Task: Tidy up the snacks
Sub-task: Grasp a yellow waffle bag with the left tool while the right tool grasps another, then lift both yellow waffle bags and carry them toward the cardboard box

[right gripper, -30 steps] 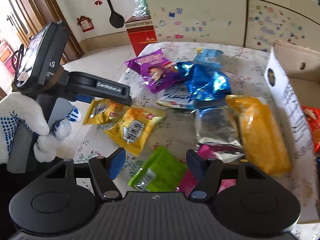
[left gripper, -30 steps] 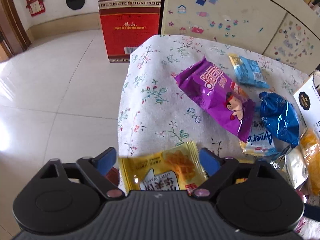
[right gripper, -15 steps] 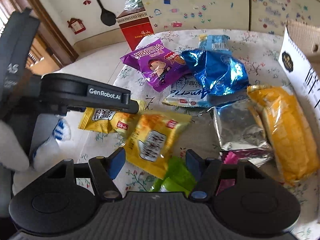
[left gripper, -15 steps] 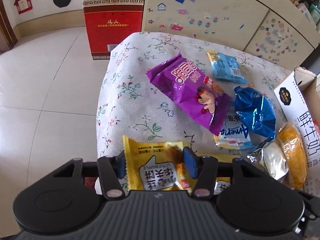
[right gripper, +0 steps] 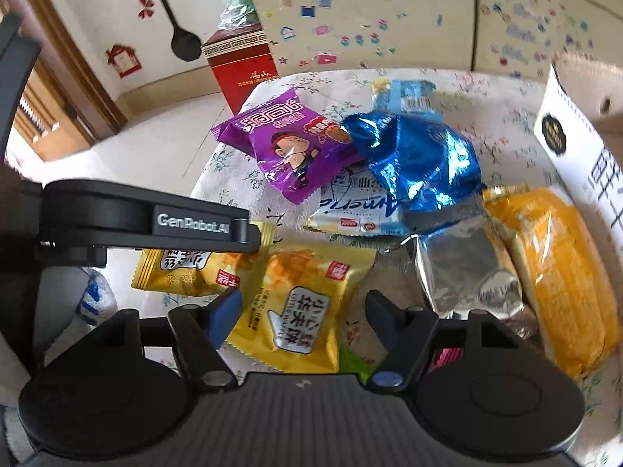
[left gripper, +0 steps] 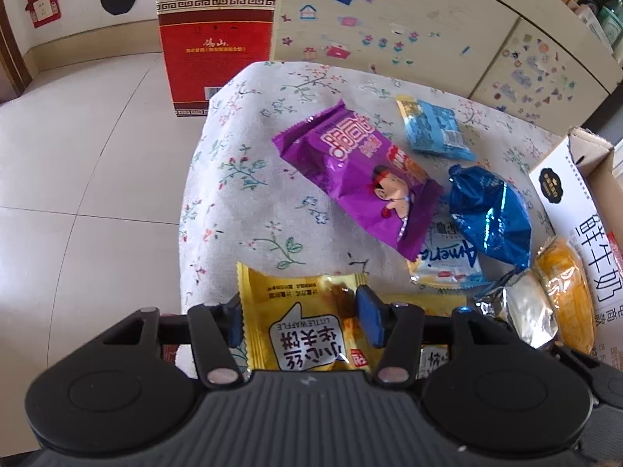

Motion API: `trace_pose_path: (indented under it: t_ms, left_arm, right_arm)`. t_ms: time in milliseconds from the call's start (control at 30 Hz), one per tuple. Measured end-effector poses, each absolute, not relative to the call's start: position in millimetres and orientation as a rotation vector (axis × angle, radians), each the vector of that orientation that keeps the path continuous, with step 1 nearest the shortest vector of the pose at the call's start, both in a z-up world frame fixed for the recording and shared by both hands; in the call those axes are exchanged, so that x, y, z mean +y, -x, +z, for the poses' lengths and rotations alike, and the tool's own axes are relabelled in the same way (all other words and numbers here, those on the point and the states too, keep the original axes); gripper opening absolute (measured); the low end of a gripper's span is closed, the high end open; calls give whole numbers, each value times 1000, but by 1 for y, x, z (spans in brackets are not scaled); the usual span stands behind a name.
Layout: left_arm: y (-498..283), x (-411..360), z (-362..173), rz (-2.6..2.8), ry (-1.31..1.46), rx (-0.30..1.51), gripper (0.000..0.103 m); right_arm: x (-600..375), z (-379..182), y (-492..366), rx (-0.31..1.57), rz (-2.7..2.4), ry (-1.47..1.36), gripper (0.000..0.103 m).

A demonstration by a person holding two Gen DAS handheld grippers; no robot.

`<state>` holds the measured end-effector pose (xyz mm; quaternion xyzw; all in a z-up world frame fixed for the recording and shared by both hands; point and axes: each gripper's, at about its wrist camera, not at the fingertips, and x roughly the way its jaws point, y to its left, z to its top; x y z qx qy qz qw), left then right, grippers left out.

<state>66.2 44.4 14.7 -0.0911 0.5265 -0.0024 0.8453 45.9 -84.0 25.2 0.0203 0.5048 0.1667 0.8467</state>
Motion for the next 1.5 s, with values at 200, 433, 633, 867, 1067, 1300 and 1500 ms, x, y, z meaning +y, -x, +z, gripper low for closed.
trace_pose_path:
  t_ms: [200, 433, 633, 867, 1067, 1300, 1500]
  left_arm:
    - [-64, 44, 16, -7, 193, 1104, 47]
    - [-64, 40, 15, -27, 179, 1106, 51]
    - [-59, 26, 14, -51, 82, 1082, 49]
    - [-52, 21, 19, -88, 92, 1072, 24]
    - [-50, 26, 24, -89, 122, 1053, 17]
    - [-50, 17, 19, -113, 64, 1051, 15]
    - [-47, 19, 20, -115, 86, 1015, 11]
  right_arm:
    - [-97, 25, -47, 1078, 317, 7, 58]
    - [-104, 24, -47, 1071, 306, -1, 60]
    - [-102, 25, -47, 1057, 307, 42, 55]
    - [-116, 31, -46, 1071, 306, -26, 52]
    - [-123, 40, -43, 1054, 311, -58, 52]
    - [-128, 45, -42, 1051, 316, -84, 52]
    - [-131, 46, -42, 1049, 312, -100, 52]
